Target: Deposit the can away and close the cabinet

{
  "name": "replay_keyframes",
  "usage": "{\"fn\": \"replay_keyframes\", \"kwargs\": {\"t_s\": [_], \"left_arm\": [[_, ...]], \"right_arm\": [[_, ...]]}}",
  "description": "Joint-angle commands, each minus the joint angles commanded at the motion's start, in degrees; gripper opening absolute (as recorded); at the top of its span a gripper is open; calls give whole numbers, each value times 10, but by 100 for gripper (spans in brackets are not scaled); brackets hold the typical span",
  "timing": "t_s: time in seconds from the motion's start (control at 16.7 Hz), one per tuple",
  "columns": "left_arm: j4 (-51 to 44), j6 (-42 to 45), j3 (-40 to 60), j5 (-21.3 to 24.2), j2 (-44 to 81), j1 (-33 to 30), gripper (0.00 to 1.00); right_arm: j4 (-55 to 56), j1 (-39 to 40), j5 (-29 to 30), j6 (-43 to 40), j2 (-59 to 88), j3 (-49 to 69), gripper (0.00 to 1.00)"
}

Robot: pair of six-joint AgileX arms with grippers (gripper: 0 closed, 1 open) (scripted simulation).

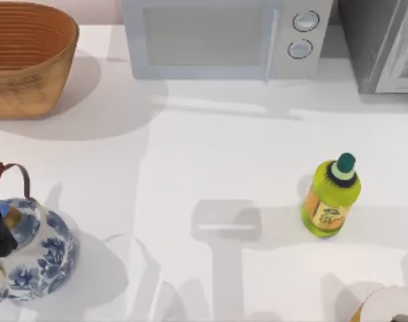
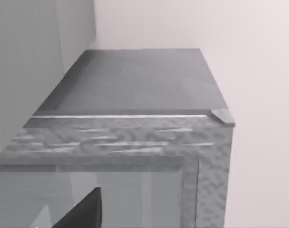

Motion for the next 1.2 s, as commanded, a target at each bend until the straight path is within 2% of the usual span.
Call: {"fn": "replay_keyframes", "kwargs": {"t_s": [0.18, 0.54, 0.66, 0.9, 1.2], "left_arm": [[0, 0, 0, 0, 0, 0, 100], [0, 0, 0, 0, 0, 0, 100], [0, 0, 0, 0, 0, 0, 100], [0, 0, 0, 0, 0, 0, 100], [0, 0, 0, 0, 0, 0, 100]], "right_arm": [[-43, -1, 7, 0, -13, 42, 100], [-44, 1, 7, 0, -13, 45, 100], [-43, 15, 25, -1, -16, 46, 100], [-40, 97, 127, -3, -28, 47, 100], [-41, 280, 331, 0, -41, 43, 100]]}}
